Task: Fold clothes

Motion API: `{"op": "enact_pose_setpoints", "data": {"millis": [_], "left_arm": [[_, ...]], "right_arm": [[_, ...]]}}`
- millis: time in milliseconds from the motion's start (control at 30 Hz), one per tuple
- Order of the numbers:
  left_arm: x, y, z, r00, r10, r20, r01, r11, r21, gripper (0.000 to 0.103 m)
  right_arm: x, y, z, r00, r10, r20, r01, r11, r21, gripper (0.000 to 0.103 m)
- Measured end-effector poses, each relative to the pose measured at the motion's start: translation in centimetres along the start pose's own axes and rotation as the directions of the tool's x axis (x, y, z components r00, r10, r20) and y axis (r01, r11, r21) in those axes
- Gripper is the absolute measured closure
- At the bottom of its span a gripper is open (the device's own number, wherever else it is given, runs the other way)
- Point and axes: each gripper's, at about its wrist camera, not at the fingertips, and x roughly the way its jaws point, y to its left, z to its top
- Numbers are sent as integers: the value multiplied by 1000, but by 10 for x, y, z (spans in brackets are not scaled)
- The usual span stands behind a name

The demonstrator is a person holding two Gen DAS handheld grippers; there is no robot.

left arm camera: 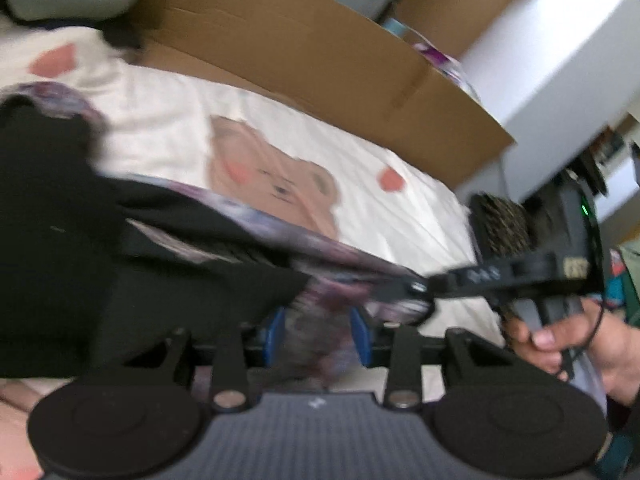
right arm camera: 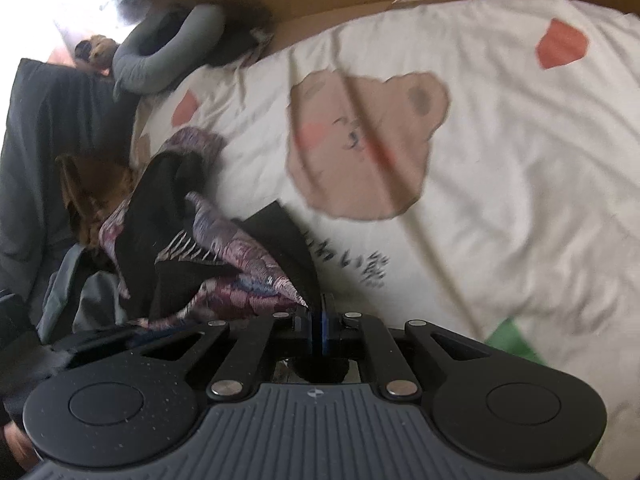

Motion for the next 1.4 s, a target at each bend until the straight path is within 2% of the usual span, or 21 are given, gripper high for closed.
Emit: {"op": "enact_pose_setpoints", "data": {"millis": [167,300,467,500,567,633,700,833,900,1067,1167,1400], "left_arm": [[-17,24,11,992,120,48,-120,993,-7,59],[-25,47,20,963,258,83,-257,966,-22,58],[-37,79,33,891,437,122,-431,899,-73,57],[-40,84,35,876,465,130,-457,885,-89,50],[-47,95,38,841,523,142,-510,852,-117,42],[-53,107,41,809,569,144,-553,821,-140,42],[-59,118,42,790,599,135,-577,799,-167,42],[-66,137,45,766,631,124,-602,772,-205,38],[-69,145,46,759,640,123,-608,763,-221,31],[-66,155,48,755,645,115,-613,757,-226,28],[-63,159,46,756,646,103,-612,755,-235,23],[-49,167,46,796,599,85,-560,782,-273,22]], "right_arm": [[-7,-13,4,998,-54,19,54,999,4,102],[-13,-22,3,996,-78,31,78,997,2,102],[-14,-25,-1,996,-82,36,82,997,3,103],[-14,-25,-1,996,-83,38,83,997,0,103],[-16,-25,-1,995,-88,48,88,996,-1,103],[-20,-28,0,991,-118,65,117,993,10,103],[-26,-34,2,987,-139,83,138,990,22,103],[-42,-50,3,978,-178,109,173,984,51,103],[-51,-59,2,974,-195,118,187,979,76,103],[-76,-77,-7,960,-240,143,223,967,123,103],[-91,-88,-12,951,-267,157,243,957,156,103],[-127,-116,-30,923,-342,174,296,924,244,103]]}}
